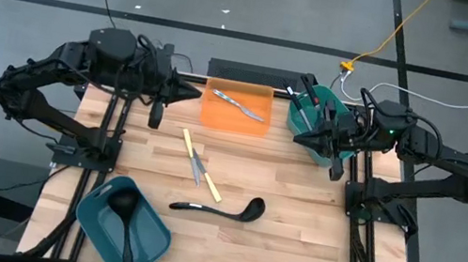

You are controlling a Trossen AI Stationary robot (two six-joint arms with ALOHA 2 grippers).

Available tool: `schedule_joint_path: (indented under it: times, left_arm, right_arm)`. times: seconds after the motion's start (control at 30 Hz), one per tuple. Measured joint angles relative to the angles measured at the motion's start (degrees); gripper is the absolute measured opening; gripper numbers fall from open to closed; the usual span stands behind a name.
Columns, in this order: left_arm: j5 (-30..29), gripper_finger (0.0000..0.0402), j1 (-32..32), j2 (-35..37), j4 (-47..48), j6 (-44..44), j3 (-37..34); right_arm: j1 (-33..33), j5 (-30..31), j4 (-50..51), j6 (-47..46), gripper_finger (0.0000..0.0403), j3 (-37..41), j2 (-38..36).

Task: Pick & Place Kitchen Items
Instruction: Put the left yellow knife into the orange bin

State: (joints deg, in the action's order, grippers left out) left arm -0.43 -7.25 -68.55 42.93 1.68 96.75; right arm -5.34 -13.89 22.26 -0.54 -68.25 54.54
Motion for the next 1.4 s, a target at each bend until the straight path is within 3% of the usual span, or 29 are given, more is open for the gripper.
schedule_joint_path:
  times: [0.3,1.07,1.4]
  left_arm:
    - [-0.4,0.0003,0.0,0.0,4.2,1.5,-1.3]
    - [1.8,0.0001,-0.3,-5.2,12.5,7.1,-3.2]
    - [4.4,0.0001,-1.2,-5.6,10.3,4.7,-3.2]
  right_arm:
    - [0.0,4.4,0.0,0.0,0.0007,0.0,0.0]
    - [0.0,4.4,-0.1,-0.7,0.0007,0.0,1.8]
    - [0.0,4.4,-0.3,-2.1,0.001,0.0,2.4]
